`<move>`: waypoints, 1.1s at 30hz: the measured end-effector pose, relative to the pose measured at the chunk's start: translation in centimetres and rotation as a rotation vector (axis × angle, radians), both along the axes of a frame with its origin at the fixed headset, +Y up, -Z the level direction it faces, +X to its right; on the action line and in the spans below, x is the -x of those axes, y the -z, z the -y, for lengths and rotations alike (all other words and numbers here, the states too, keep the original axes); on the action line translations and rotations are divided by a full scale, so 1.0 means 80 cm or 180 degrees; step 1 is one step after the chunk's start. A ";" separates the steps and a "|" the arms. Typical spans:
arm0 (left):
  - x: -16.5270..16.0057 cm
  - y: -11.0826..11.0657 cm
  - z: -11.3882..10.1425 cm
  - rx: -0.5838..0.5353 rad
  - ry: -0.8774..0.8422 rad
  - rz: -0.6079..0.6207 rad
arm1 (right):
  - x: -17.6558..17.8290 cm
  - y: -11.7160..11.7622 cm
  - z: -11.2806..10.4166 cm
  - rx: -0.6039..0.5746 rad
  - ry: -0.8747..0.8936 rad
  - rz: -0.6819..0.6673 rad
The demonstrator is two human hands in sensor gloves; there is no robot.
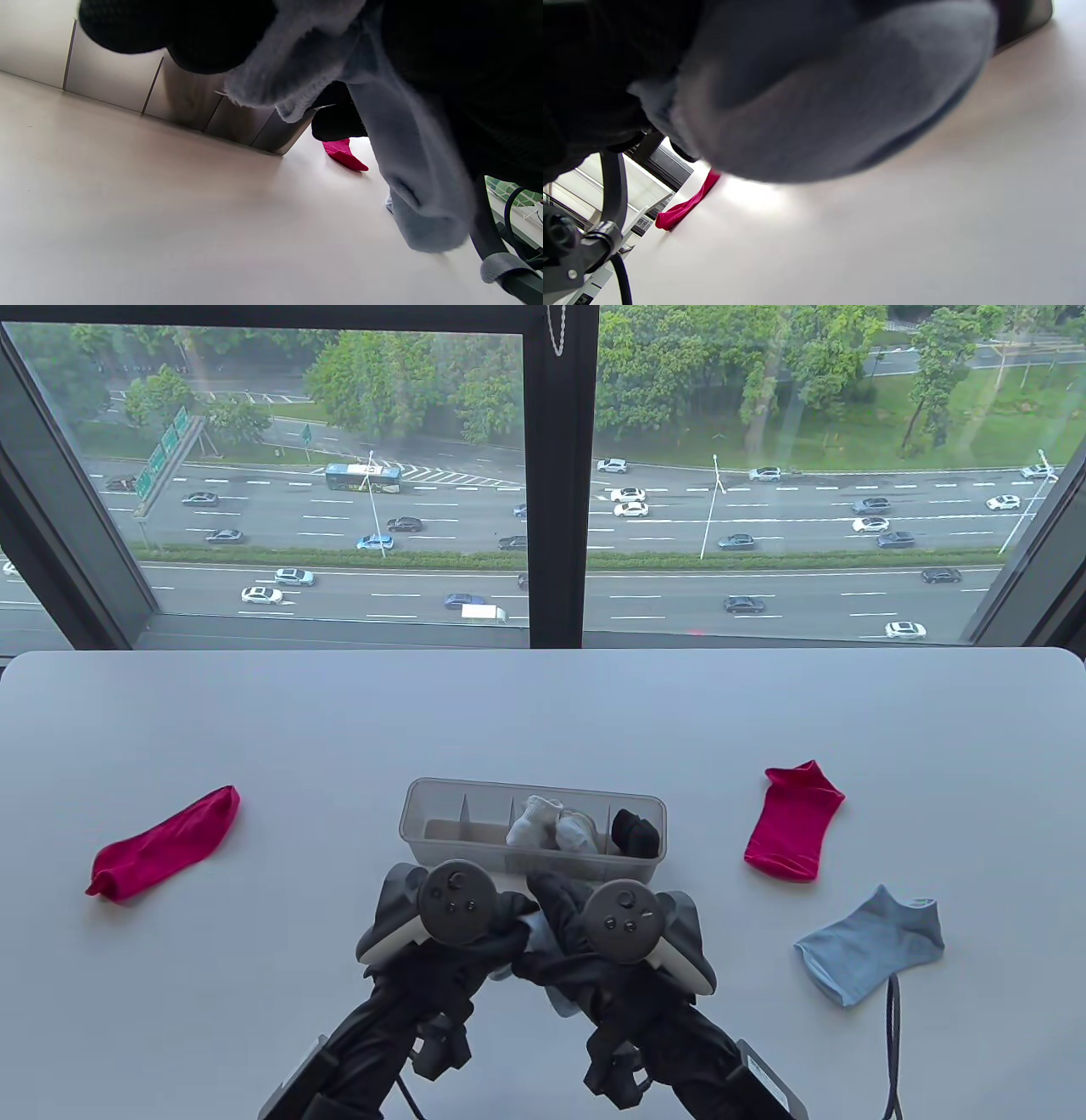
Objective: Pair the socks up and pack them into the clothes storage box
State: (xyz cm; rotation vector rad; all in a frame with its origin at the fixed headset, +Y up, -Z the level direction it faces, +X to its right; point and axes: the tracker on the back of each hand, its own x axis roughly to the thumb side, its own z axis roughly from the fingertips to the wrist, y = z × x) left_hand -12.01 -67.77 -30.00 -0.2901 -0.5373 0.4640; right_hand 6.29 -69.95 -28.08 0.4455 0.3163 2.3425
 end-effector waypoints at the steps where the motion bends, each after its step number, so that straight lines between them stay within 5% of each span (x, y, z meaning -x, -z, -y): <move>1: -0.003 0.001 0.005 0.0075 -0.0079 0.0028 | -0.008 0.000 0.001 -0.0038 0.0081 0.0156; 12: 0.009 0.004 0.024 -0.0006 -0.0241 -0.0674 | -0.040 0.000 -0.002 -0.0775 -0.0526 0.1393; 20: -0.001 0.005 0.057 0.1099 -0.1290 -0.0391 | -0.009 -0.012 0.008 -0.0476 -0.0231 0.0749; 29: 0.018 0.010 0.063 0.1097 -0.1931 -0.0938 | -0.005 -0.006 0.017 -0.0293 -0.0397 0.0328; 33: 0.021 0.011 0.059 0.0851 -0.1577 -0.0885 | -0.007 -0.006 0.018 -0.0235 -0.0323 0.0289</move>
